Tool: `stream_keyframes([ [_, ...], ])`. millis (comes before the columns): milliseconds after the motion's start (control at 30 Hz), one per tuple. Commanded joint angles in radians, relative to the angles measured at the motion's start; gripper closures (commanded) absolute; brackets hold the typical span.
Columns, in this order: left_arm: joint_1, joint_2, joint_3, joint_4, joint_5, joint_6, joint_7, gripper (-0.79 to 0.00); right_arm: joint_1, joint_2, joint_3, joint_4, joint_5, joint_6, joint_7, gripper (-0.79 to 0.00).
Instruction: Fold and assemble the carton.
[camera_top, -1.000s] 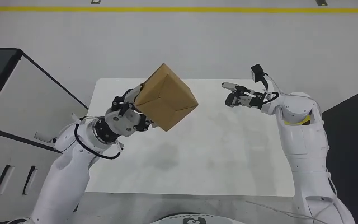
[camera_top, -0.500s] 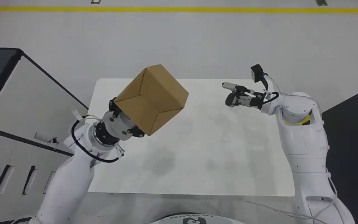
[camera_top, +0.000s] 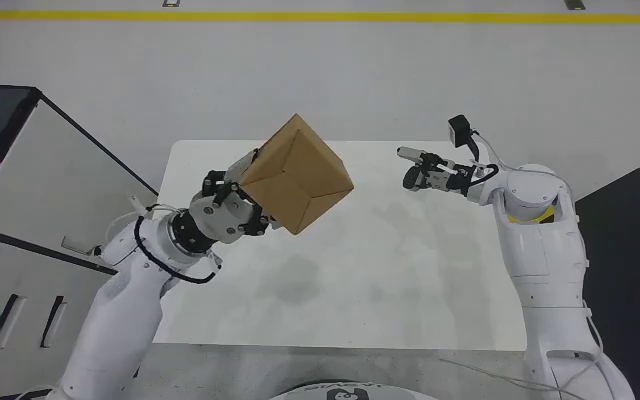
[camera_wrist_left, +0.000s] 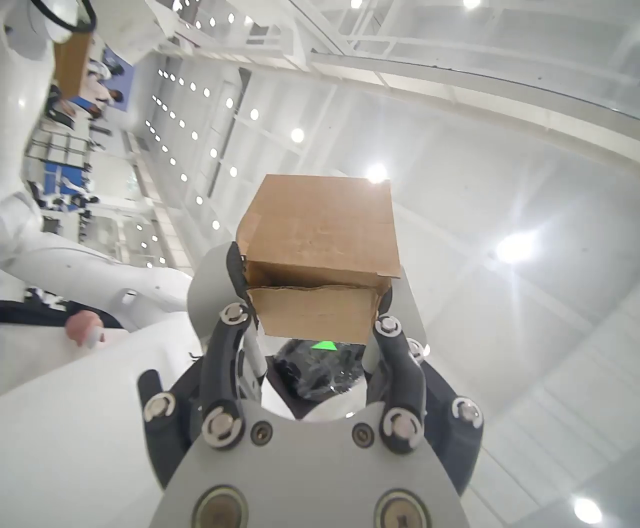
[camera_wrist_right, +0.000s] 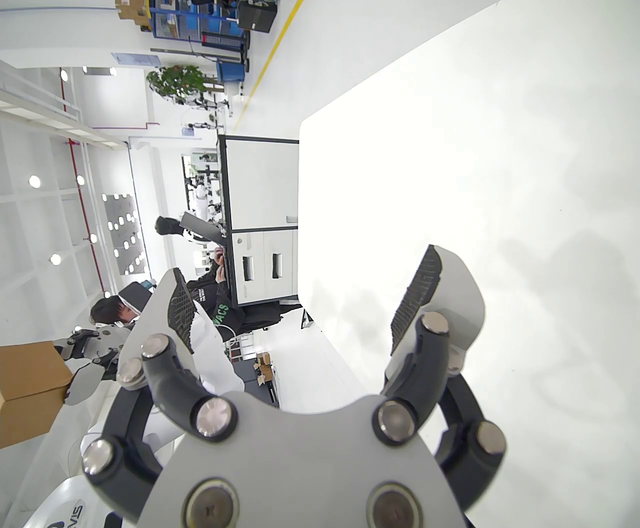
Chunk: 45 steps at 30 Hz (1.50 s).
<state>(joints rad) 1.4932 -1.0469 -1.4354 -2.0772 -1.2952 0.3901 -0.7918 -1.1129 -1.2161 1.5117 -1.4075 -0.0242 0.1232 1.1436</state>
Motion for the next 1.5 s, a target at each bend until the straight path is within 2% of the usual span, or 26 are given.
stream_keyframes([
  [0,0.005,0.002,-0.007,-0.005,0.069,-0.018,0.013,0.0,0.0,0.0,0.0,0.0,0.0,0.0,0.0,-0.785],
  [133,0.018,0.006,-0.016,-0.019,0.188,-0.038,0.038,0.0,0.0,0.0,0.0,0.0,0.0,0.0,0.0,-0.785],
  [200,0.026,0.006,-0.015,-0.019,0.194,-0.041,0.038,0.0,0.0,0.0,0.0,0.0,0.0,0.0,0.0,-0.785],
  [633,0.04,-0.01,-0.02,0.015,-0.202,0.029,-0.027,0.0,0.0,0.0,0.0,0.0,0.0,0.0,0.0,-0.785],
  [1067,0.021,-0.022,0.004,0.03,-0.44,0.16,-0.082,0.0,0.0,0.0,0.0,0.0,0.0,0.0,0.0,-0.785],
  [1167,0.014,-0.02,-0.015,0.028,-0.346,0.131,-0.033,0.0,0.0,0.0,0.0,0.0,0.0,0.0,0.0,-0.785],
  [1233,0.016,-0.019,-0.028,0.028,-0.256,0.08,-0.003,0.0,0.0,0.0,0.0,0.0,0.0,0.0,0.0,-0.785],
  [1300,0.009,-0.014,-0.04,0.017,-0.077,0.039,0.026,0.0,0.0,0.0,0.0,0.0,0.0,0.0,0.0,-0.785],
  [1467,0.023,-0.011,-0.036,0.008,0.122,-0.06,0.031,0.0,0.0,0.0,0.0,0.0,0.0,0.0,0.0,-0.785],
])
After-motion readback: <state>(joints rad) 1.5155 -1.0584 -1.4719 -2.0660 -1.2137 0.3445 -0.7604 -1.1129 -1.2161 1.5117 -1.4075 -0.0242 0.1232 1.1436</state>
